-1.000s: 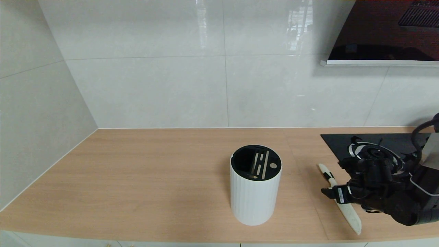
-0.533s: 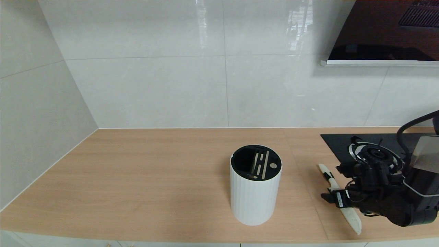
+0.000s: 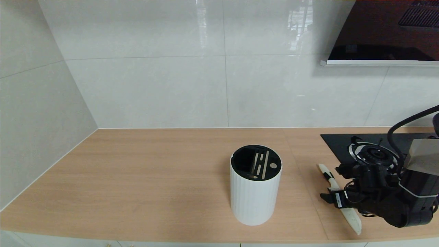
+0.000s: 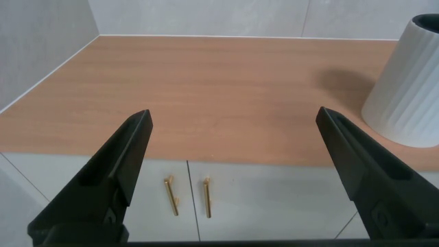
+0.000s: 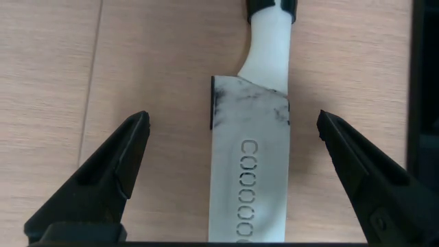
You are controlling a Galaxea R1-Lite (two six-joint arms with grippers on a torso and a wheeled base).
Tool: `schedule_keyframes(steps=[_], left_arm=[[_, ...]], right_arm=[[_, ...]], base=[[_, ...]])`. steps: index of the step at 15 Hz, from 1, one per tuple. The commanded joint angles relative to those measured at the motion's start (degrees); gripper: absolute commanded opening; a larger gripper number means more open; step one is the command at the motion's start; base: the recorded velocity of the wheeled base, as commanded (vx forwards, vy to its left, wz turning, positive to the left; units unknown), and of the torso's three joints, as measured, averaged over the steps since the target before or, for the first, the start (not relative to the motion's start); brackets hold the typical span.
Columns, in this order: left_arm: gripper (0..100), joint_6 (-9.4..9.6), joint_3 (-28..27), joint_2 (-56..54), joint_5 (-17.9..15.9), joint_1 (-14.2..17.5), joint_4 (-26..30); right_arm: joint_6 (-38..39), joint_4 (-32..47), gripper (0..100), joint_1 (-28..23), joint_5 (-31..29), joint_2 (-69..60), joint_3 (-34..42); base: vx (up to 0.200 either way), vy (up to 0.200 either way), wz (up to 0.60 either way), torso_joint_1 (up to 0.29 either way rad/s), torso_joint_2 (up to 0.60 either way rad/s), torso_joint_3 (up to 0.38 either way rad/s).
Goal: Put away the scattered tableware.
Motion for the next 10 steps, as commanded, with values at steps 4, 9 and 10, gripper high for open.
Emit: schedule_keyframes(steps=[4,9,10], left_arm=[[100,-0.04,0.0,0.02,-0.01,0.01,-0.11],[100,-0.04,0.0,0.02,-0.01,0.01,-0.02],[100,-0.04,0.0,0.02,-0.01,0.01,-0.02]], right_arm=[[-0.03,0.0,100,-1.56,0.1,1.24,-1.27],[0.14,-2.11,100,-1.65,0.01,2.3,-1.45],[0.14,-2.28,100,-1.65,0.01,2.3,-1.45]], base=[[0.0,0.0,0.0,0.0,0.0,0.0],[0.0,0.0,0.0,0.0,0.0,0.0],[0.0,0.0,0.0,0.0,0.0,0.0]])
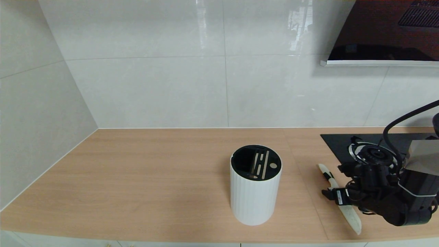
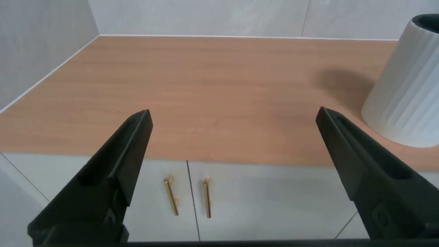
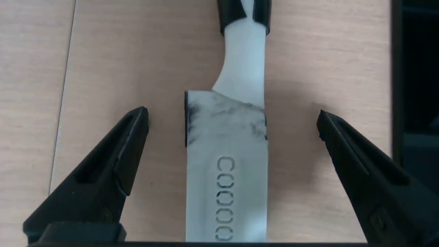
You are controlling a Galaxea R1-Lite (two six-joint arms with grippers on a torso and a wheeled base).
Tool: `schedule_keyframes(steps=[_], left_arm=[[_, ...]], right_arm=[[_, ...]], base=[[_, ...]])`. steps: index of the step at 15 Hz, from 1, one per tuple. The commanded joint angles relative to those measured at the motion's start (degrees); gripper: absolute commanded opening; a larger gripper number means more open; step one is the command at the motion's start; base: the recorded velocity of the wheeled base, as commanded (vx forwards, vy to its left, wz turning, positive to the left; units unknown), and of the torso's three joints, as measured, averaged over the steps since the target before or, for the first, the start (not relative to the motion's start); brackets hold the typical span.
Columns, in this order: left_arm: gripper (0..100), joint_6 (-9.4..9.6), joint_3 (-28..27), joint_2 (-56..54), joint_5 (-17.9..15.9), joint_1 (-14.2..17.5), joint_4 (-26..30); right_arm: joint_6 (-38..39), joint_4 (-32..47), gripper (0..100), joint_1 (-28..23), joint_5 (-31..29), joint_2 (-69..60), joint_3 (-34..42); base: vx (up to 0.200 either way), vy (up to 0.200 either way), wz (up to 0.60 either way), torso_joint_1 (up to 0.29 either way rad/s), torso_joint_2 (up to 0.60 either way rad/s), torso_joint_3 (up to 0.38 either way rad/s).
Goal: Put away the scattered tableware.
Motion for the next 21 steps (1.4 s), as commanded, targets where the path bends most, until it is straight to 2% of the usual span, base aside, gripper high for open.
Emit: schedule_keyframes(steps=[1,6,7,18,21], left_arm=[[100,-0.02,0.0,0.02,0.02,0.01,-0.02],[100,-0.02,0.0,0.02,0.02,0.01,-0.02],[100,-0.02,0.0,0.02,0.02,0.01,-0.02],[100,-0.02,0.0,0.02,0.1,0.01,-0.02],[100,0.16,0.0,0.02,0.02,0.01,-0.02]], right_arm=[[0.01,-0.09,100,0.0,-0.01,0.28,-0.01],[0.01,-0.09,100,-0.35,-0.01,0.9,-0.54],[0.01,-0.09,0,-0.35,-0.1,0.99,-0.54],[-0.08,-0.18,0,-0.53,-0.1,1.25,-0.45],[0.09,-0.09,0,-0.62,-0.28,-2.88,-0.01]], base=[[0.0,0.0,0.0,0.0,0.0,0.0],[0.0,0.0,0.0,0.0,0.0,0.0],[0.0,0.0,0.0,0.0,0.0,0.0],[0.0,0.0,0.0,0.0,0.0,0.0],[0.0,0.0,0.0,0.0,0.0,0.0]])
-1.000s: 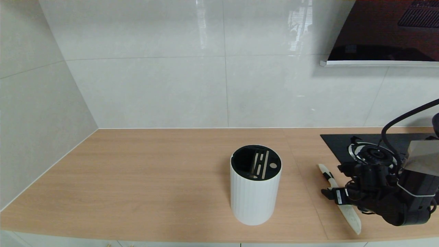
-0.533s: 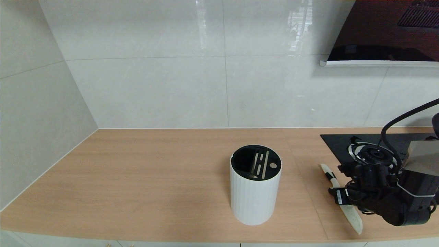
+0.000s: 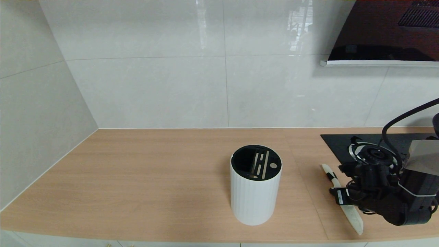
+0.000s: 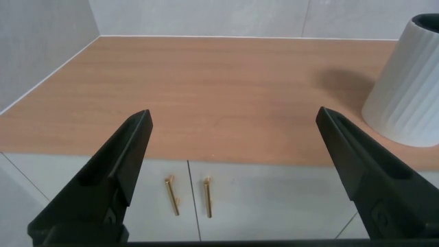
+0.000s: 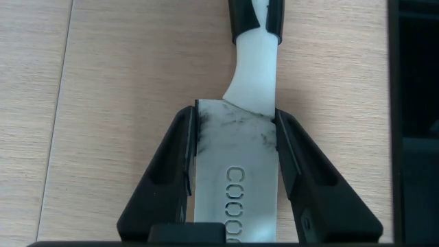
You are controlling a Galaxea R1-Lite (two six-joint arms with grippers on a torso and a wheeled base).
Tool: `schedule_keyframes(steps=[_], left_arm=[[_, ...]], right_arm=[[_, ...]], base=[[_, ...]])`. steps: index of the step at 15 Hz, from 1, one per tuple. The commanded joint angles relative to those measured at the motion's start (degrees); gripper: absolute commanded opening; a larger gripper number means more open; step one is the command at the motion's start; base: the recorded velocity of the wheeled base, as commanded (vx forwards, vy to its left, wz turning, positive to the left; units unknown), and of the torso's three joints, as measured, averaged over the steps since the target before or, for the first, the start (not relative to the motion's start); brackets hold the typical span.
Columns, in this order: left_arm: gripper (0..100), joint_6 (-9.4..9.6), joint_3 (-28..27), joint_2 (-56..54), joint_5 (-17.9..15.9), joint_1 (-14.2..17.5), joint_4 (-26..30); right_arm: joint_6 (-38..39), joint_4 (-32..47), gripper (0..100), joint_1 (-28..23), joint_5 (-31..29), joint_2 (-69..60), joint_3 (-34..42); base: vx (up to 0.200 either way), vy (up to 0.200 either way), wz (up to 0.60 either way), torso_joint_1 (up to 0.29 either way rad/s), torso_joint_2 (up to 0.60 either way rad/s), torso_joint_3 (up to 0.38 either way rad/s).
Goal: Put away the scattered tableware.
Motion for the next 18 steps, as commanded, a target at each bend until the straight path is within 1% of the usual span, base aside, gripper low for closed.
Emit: schedule_keyframes(steps=[1,4,6,7,8,9,10,11,12,13,14,15,16,17,18], left_arm=[[100,-0.08,0.0,0.02,0.02,0.02,-0.02],[100,0.01,0.0,0.02,0.02,0.02,-0.02],[100,0.01,0.0,0.02,0.02,0.02,-0.02],[100,0.27,0.0,0.02,-0.16,0.02,-0.19],[100,0.8,-0.62,0.02,-1.39,0.02,-0.19],[100,0.8,-1.93,0.02,-2.71,0.02,-0.11],[100,0.89,-6.42,0.64,-5.26,0.02,0.77],[100,0.98,-13.45,6.53,-8.69,-0.07,4.38],[100,0.98,-15.29,9.25,-10.0,-0.07,4.99],[100,0.98,-19.78,19.1,-14.84,-0.07,5.08],[100,0.8,-24.43,29.12,-17.12,-0.07,4.9],[100,0.54,-28.56,36.85,-17.04,-0.07,4.38],[100,-0.52,-31.55,43.0,-17.04,-0.59,2.44],[100,-1.75,-32.78,46.52,-17.21,-2.26,-0.02],[100,-5.97,-33.49,52.67,-17.21,-8.42,-6.43]], right_arm=[[0.09,-0.28,0,-0.02,0.08,-5.33,0.67],[0.18,-0.28,0,0.69,0.16,-13.85,3.31],[0.27,-0.28,0,2.71,0.16,-18.6,4.72],[0.27,-0.28,0,4.73,0.08,-22.99,6.04],[0.36,-0.28,0,7.1,-0.19,-26.51,7.0],[0.27,-0.28,0,8.24,-0.45,-28.27,7.44],[0.27,-0.28,0,11.06,-2.21,-31.87,7.79],[0.27,-0.02,0,15.19,-5.2,-36.53,7.44],[0.27,0.07,0,15.98,-5.81,-37.49,7.27],[0.18,0.33,0,17.65,-6.16,-39.08,5.24],[0.18,1.03,0,18.79,-6.34,-39.43,4.28],[0.09,1.12,0,18.97,-6.25,-39.52,4.19],[0.09,1.12,0,18.97,-6.25,-39.78,3.75],[0.18,1.21,0,18.97,-6.16,-39.69,3.05],[0.18,1.3,0,18.97,-6.08,-39.16,1.73]], base=[[0.0,0.0,0.0,0.0,0.0,0.0],[0.0,0.0,0.0,0.0,0.0,0.0],[0.0,0.0,0.0,0.0,0.0,0.0],[0.0,0.0,0.0,0.0,0.0,0.0],[0.0,0.0,0.0,0.0,0.0,0.0],[0.0,0.0,0.0,0.0,0.0,0.0],[0.0,0.0,0.0,0.0,0.0,0.0],[0.0,0.0,0.0,0.0,0.0,0.0],[0.0,0.0,0.0,0.0,0.0,0.0],[0.0,0.0,0.0,0.0,0.0,0.0],[0.0,0.0,0.0,0.0,0.0,0.0],[0.0,0.0,0.0,0.0,0.0,0.0],[0.0,0.0,0.0,0.0,0.0,0.0],[0.0,0.0,0.0,0.0,0.0,0.0],[0.0,0.0,0.0,0.0,0.0,0.0]])
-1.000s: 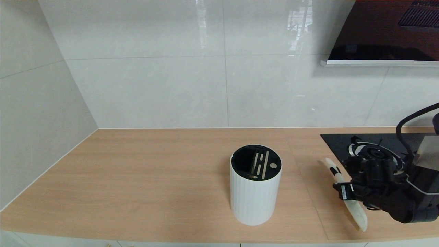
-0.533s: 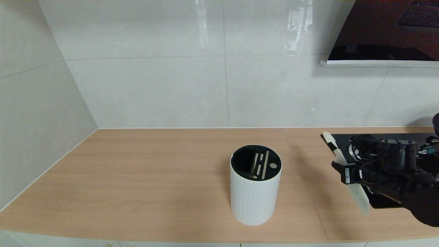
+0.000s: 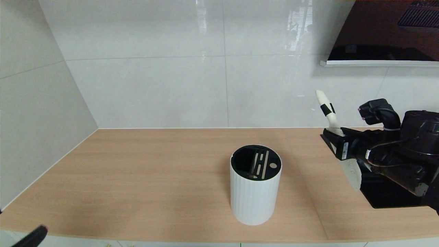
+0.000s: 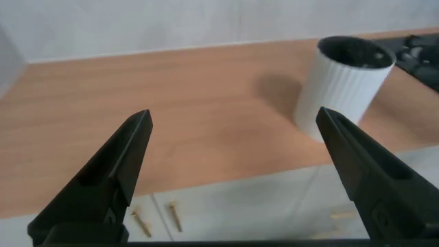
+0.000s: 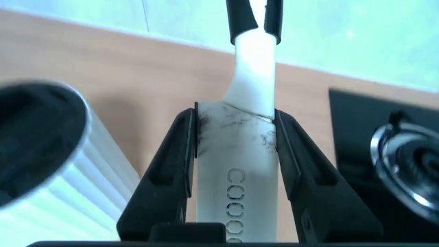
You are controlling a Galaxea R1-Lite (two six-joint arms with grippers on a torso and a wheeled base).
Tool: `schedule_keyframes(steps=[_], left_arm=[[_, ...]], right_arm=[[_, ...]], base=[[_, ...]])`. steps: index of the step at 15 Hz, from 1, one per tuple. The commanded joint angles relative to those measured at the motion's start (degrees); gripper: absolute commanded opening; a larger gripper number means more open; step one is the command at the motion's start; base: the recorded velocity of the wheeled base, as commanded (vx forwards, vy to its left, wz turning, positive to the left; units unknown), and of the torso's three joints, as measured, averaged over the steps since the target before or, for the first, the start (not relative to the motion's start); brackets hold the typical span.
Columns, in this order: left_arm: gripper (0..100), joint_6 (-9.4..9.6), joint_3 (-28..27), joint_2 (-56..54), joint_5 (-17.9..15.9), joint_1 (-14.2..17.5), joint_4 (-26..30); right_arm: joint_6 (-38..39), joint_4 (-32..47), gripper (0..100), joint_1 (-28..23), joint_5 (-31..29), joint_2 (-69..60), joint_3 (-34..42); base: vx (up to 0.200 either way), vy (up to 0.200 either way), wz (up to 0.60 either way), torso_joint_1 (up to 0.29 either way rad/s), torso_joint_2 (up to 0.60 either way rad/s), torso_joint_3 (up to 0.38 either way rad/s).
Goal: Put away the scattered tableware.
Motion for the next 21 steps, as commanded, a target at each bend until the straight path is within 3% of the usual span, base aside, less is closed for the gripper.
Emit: schedule_keyframes(steps=[1,2,4,5,8,10,11,15,16,17,19,21], left_arm=[[100,-9.84,-8.87,25.41,-1.86,-12.28,-13.35],[100,-15.2,-9.75,28.84,-1.86,-17.73,-19.24],[100,-23.11,-10.98,34.81,-2.22,-24.15,-27.41],[100,-23.55,-10.98,36.75,-2.39,-25.03,-29.25],[100,-23.73,-13.53,52.22,-3.36,-27.49,-44.37],[100,-23.73,-16.43,58.98,-3.71,-27.49,-51.67],[100,-23.73,-16.6,60.65,-3.71,-27.66,-53.95],[100,-24.96,-16.87,62.67,-7.4,-28.98,-53.34],[100,-29.7,-19.24,63.38,-9.33,-29.6,-53.42],[100,-32.95,-21.97,64.61,-10.39,-29.6,-53.34],[100,-35.24,-22.05,66.19,-10.56,-29.51,-53.6],[100,-35.24,-21.97,67.51,-10.65,-29.77,-54.39]], right_arm=[[0.01,0.46,0,0.64,0.09,-0.34,-1.6],[0.01,0.99,0,1.44,0.09,-0.25,-2.48],[0.01,2.57,0,4.25,0.18,-0.07,-5.12],[0.01,3.27,0,5.21,0.09,-0.07,-5.82],[0.01,9.25,0,10.84,-0.17,0.98,-12.76],[0.89,9.34,0,13.21,0.0,1.24,-11.18],[0.98,9.25,0,14.18,-0.08,1.6,-11.36],[2.03,9.34,0,18.4,-0.35,1.07,-11.36],[2.91,9.34,0,20.16,-0.87,0.98,-11.62],[3.7,9.34,0,21.04,-1.05,0.98,-11.71],[4.05,9.34,0,23.32,-1.84,0.89,-11.71],[4.76,9.51,0,24.64,-2.72,1.16,-11.97]], base=[[0.0,0.0,0.0,0.0,0.0,0.0],[0.0,0.0,0.0,0.0,0.0,0.0],[0.0,0.0,0.0,0.0,0.0,0.0],[0.0,0.0,0.0,0.0,0.0,0.0],[0.0,0.0,0.0,0.0,0.0,0.0],[0.0,0.0,0.0,0.0,0.0,0.0],[0.0,0.0,0.0,0.0,0.0,0.0],[0.0,0.0,0.0,0.0,0.0,0.0],[0.0,0.0,0.0,0.0,0.0,0.0],[0.0,0.0,0.0,0.0,0.0,0.0],[0.0,0.0,0.0,0.0,0.0,0.0],[0.0,0.0,0.0,0.0,0.0,0.0]])
